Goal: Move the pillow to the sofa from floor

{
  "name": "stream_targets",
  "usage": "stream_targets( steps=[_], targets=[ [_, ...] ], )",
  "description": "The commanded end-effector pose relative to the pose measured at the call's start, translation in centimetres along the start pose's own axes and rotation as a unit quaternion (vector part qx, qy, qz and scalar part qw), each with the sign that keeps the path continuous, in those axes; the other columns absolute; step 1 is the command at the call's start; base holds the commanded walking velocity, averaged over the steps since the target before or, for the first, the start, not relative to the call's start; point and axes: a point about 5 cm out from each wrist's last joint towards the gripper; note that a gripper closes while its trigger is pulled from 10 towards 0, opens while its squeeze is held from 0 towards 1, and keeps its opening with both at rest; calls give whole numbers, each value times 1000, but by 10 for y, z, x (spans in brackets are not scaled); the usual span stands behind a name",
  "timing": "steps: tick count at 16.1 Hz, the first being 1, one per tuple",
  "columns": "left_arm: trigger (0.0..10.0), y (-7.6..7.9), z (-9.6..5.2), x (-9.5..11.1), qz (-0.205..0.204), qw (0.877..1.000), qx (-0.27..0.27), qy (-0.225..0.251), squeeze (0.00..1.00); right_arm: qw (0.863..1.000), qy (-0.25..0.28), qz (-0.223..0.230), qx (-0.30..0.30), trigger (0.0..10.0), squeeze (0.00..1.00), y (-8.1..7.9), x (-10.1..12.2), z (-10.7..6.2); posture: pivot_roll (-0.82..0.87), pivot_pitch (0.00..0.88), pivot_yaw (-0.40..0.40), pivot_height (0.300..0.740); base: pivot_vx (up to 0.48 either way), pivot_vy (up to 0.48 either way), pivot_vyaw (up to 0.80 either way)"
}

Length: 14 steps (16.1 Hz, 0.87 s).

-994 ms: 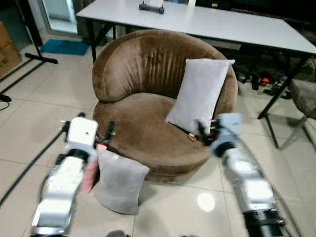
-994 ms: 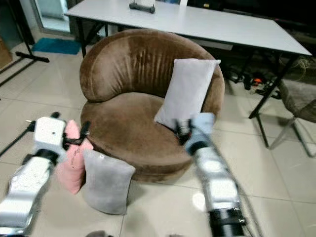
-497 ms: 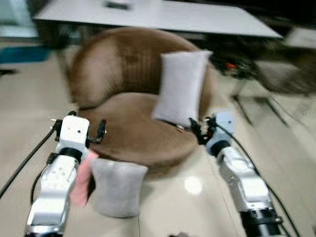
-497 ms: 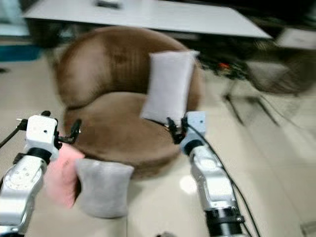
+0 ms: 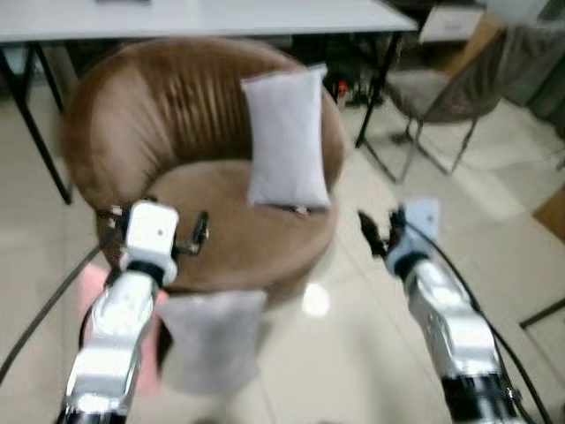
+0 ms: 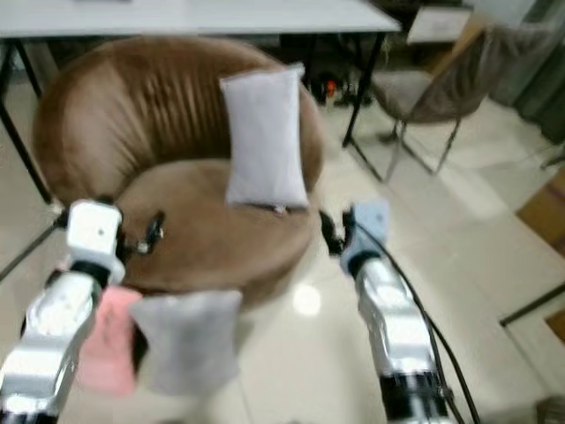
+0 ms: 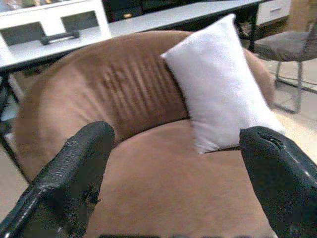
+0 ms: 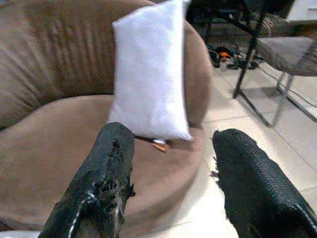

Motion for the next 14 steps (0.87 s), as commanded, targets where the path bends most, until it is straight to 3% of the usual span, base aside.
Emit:
stream_targets(
  steps=[1, 11, 14],
  targets=[
    [10000, -5, -1, 0, 6, 1000, 3, 0, 0, 1000, 8, -2, 5, 10000, 0, -5, 4, 2, 99, 0, -68, 740, 0, 371, 0],
    [10000, 5, 9, -2, 7, 999, -35, -3, 0, 999, 1, 17, -42, 10000, 0, 7, -7, -7, 54, 0, 8, 740, 0, 373, 0],
    [10000, 8, 14, -3, 4, 999, -42, -4, 0, 998, -2, 16, -54, 10000, 0, 12, -11, -12, 44, 0, 14, 740, 0, 371, -800]
  ],
)
Point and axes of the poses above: a point about 5 cm out from each wrist's last joint towards the gripper, its own z axis pointing out of the wrist towards the gripper, its own x axis along the axis of the wrist's last joint, y = z × x, and after that the axes turned 7 degrees about -z, right-handed
